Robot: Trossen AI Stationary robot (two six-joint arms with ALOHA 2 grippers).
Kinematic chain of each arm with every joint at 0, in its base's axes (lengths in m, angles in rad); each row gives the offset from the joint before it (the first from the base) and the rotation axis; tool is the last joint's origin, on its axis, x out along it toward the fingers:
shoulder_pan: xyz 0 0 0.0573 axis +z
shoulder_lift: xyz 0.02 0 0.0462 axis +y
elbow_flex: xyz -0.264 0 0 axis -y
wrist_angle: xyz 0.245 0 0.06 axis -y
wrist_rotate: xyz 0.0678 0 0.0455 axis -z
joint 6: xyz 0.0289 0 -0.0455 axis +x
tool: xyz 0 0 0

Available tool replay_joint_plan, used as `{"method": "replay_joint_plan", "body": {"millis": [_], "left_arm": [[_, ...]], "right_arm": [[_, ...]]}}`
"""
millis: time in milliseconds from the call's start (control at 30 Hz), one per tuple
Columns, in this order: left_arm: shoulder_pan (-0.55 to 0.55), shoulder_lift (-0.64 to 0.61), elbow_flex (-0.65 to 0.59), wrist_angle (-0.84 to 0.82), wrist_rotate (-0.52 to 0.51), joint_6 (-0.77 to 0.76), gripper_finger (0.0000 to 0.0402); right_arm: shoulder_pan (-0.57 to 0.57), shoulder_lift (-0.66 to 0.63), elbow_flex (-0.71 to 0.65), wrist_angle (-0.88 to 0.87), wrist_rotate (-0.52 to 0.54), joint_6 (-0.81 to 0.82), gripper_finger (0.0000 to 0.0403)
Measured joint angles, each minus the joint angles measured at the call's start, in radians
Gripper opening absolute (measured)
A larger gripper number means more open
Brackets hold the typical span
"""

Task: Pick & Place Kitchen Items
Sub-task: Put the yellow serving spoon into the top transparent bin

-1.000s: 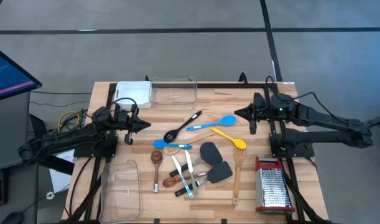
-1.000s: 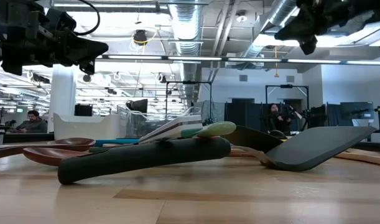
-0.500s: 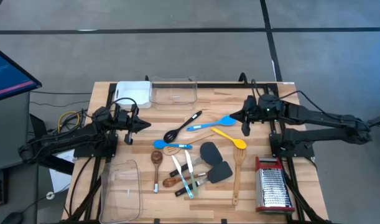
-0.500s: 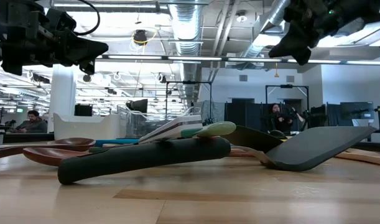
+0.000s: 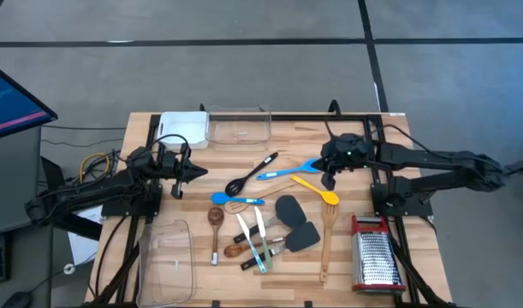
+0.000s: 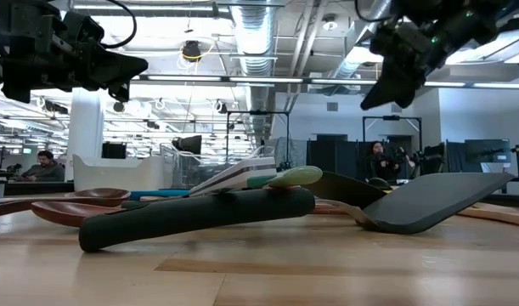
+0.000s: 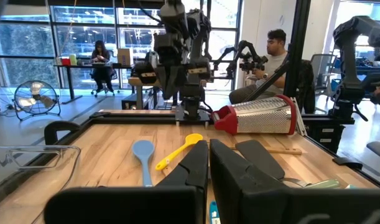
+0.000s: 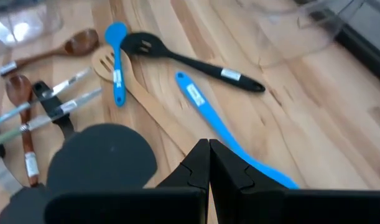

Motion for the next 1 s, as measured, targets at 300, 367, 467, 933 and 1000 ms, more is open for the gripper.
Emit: {"method": "replay_joint_plan", "body": {"millis": [300, 367, 467, 933, 1000], "left_arm": [[0.0, 0.0, 0.0, 0.0, 0.0, 0.0, 0.0003], [0.0, 0.0, 0.0, 0.0, 0.0, 0.0, 0.0003], [0.0, 0.0, 0.0, 0.0, 0.0, 0.0, 0.0003], [0.0, 0.0, 0.0, 0.0, 0.0, 0.0, 0.0003], [0.0, 0.0, 0.0, 0.0, 0.0, 0.0, 0.0003]], "right_arm": [[0.0, 0.069, 0.0, -0.092, 0.0, 0.0, 0.0], [0.0, 0.081, 0.0, -0.099, 0.0, 0.0, 0.0], [0.001, 0.097, 0.0, -0.101, 0.0, 0.0, 0.0], [0.004, 0.145, -0.002, -0.155, -0.034, 0.143, 0.0], [0.01, 0.145, -0.002, -0.155, -0.035, 0.142, 0.0]]}}
